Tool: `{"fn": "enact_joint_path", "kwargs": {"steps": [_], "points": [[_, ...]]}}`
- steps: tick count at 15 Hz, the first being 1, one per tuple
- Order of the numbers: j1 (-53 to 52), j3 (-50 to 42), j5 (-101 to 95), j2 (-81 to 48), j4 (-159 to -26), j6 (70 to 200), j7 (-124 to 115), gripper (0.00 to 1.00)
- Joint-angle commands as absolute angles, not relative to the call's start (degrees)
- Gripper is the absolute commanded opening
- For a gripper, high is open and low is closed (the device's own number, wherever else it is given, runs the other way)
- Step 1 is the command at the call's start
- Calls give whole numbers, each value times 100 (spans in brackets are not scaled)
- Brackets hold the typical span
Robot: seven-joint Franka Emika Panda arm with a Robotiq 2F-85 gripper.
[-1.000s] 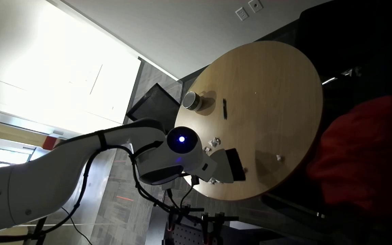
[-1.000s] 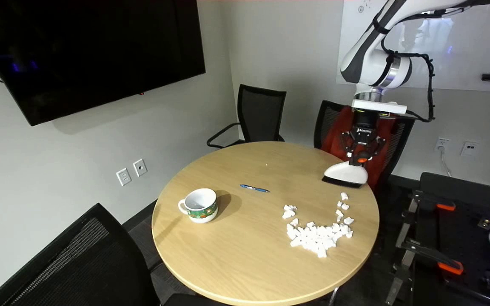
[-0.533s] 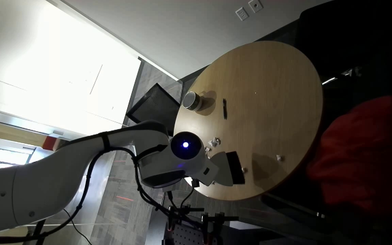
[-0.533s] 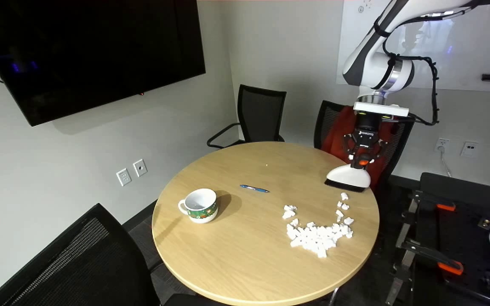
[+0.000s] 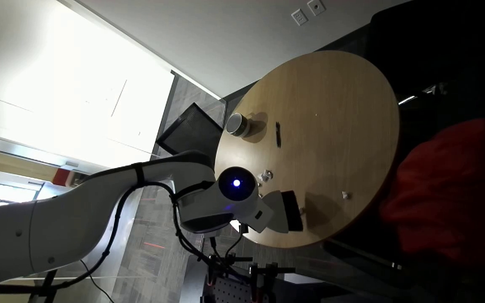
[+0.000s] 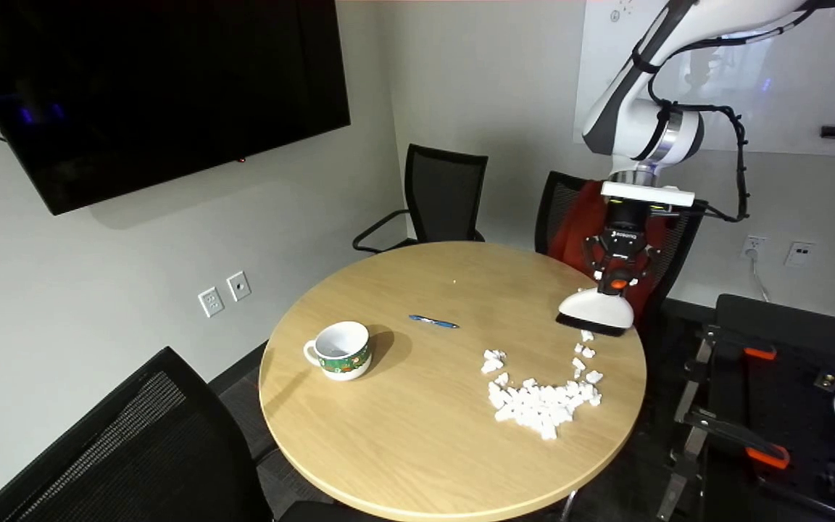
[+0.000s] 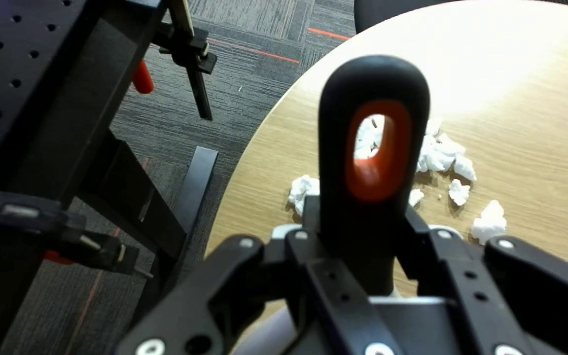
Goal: Sweep the white objects to the left
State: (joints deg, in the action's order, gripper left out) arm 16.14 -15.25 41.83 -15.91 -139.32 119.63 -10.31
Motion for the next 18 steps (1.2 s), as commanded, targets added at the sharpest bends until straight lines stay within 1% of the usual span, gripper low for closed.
{"fn": "enact_joint_path", "kwargs": {"steps": [1,4,11,18], "points": [[1632,-1493,4431,-1732,-13838,12100,-993,12],[1627,-1478,4518,-1882,-13745,12087,-997,12],[1553,-1273,4386,-1981,-13683,11618,-878,12],[1349,-984,4275,-1957,-13701,10817,-503,12]]}}
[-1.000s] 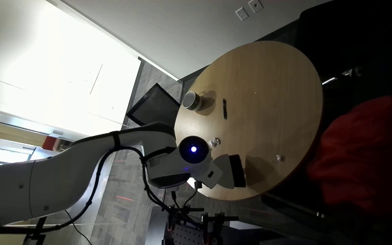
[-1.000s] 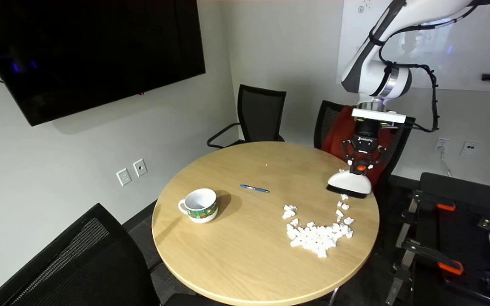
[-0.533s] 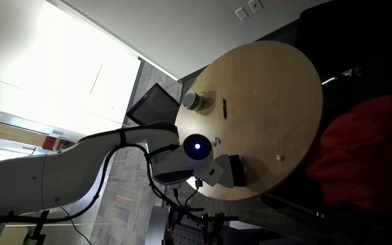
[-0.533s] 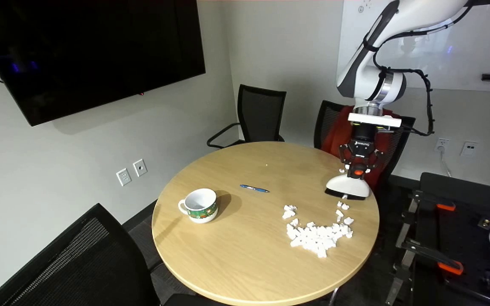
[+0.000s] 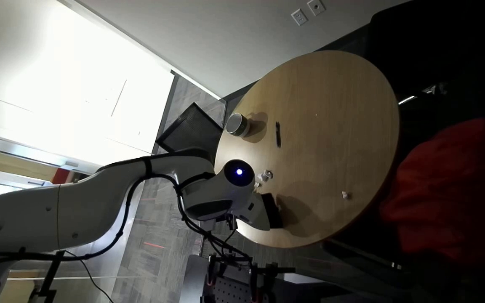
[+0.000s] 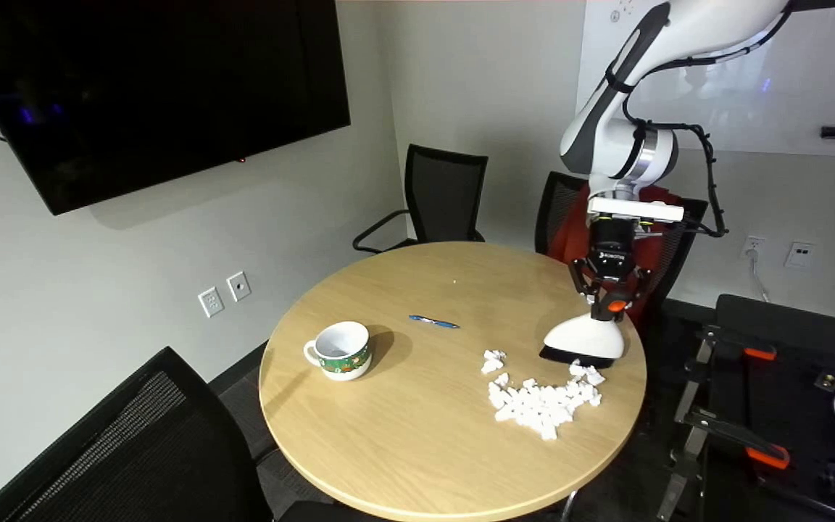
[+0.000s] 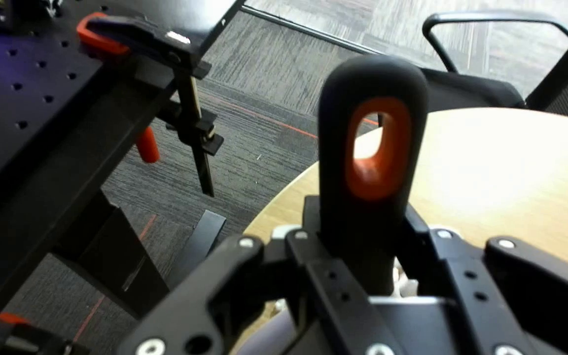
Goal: Sweep the white objects to the left
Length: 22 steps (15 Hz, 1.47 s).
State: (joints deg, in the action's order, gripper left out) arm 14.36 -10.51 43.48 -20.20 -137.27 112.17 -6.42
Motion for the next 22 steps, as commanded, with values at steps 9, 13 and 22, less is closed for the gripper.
{"fn": "enact_joint_path", "kwargs": {"steps": [9,13,22], "points": [[893,-980,4061,-1201,-14054,11710,-567,12],[874,-965,3440,-788,-13929,12398,-626,12],[990,-886,2724,-773,-13683,13269,-514,37]]}}
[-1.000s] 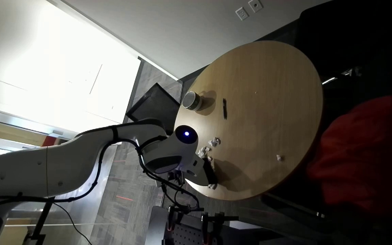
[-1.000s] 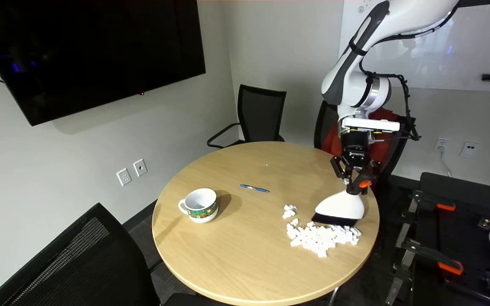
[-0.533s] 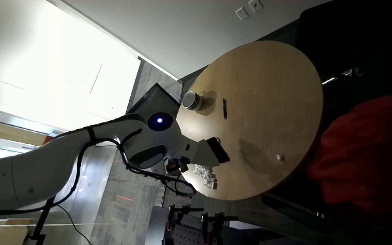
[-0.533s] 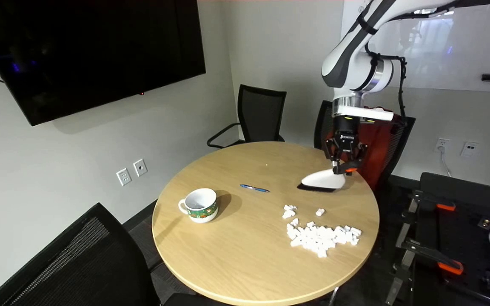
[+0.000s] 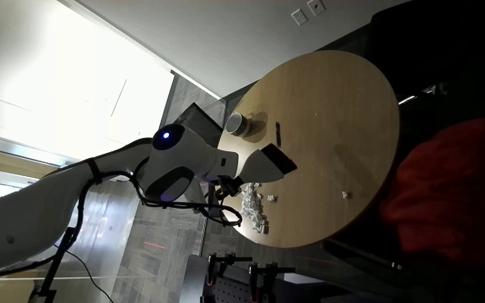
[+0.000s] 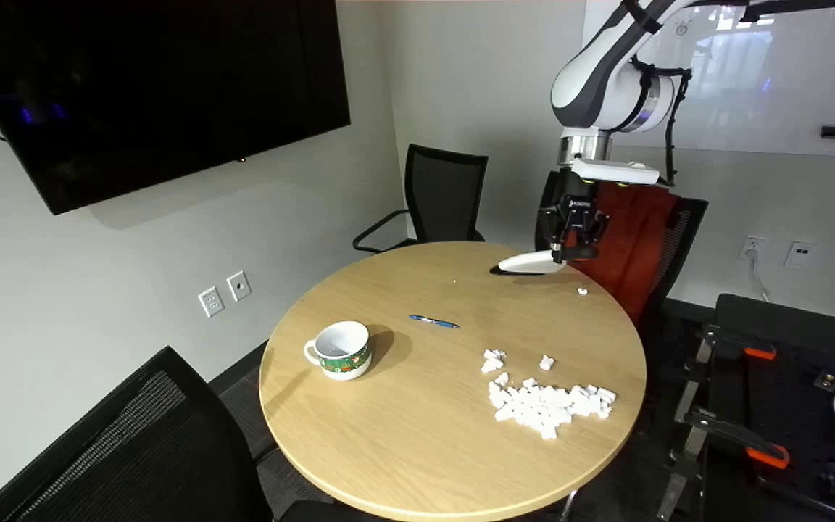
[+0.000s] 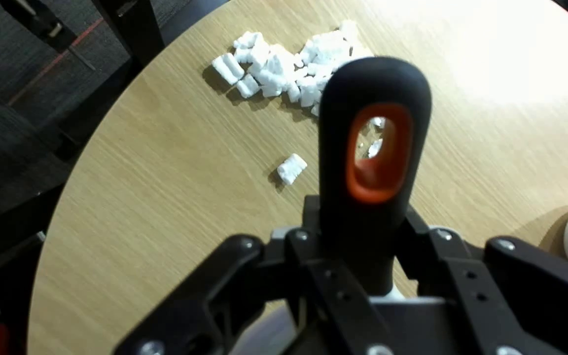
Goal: Sweep the white objects to the left
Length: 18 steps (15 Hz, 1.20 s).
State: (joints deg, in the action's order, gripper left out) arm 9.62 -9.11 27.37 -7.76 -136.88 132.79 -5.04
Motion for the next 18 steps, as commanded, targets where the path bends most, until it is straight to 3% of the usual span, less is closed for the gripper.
{"fn": "enact_joint_path", "kwargs": {"steps": [1,2,9,18], "points": [[990,-886,2723,-773,-13683,13270,-514,37],[990,-886,2723,-773,-13683,13270,-514,12],[331,-386,2081,-829,-13185,13402,-1582,12],[-613,-318,639,-2457,-11932,14669,-3611,12]]}}
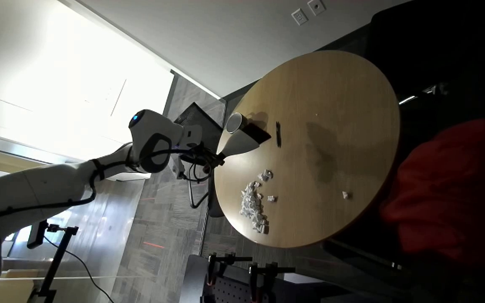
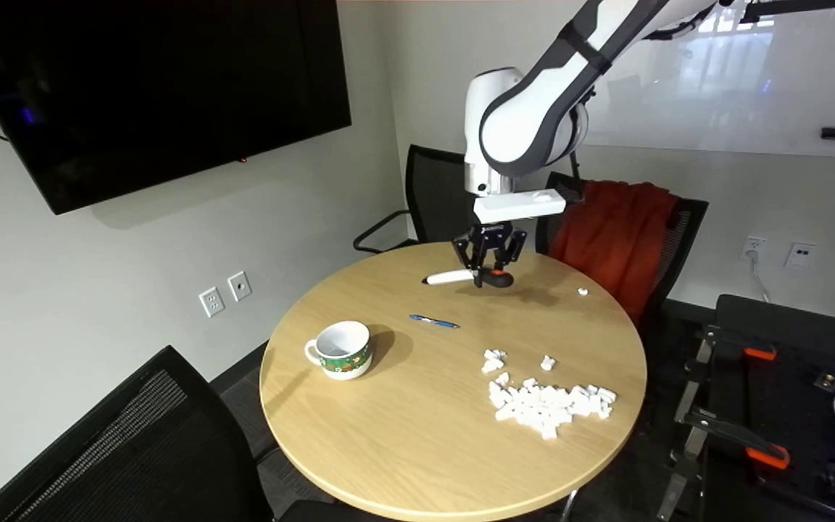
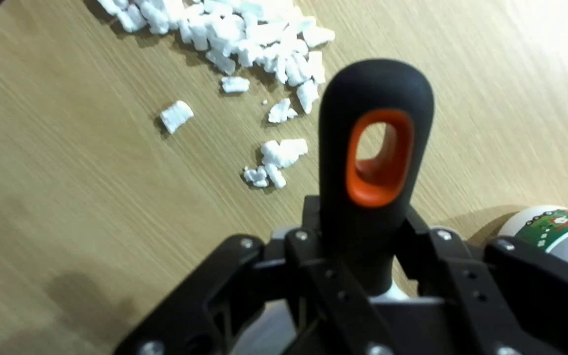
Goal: Sweep the white objects to the left
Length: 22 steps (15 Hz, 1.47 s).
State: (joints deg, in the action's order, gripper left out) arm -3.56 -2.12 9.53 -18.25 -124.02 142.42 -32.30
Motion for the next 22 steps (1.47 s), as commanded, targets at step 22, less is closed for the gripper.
{"fn": "enact_joint_path", "kwargs": {"steps": [22], "points": [[-1875,-578,495,-4732,-9962,14942,-4863,12]]}}
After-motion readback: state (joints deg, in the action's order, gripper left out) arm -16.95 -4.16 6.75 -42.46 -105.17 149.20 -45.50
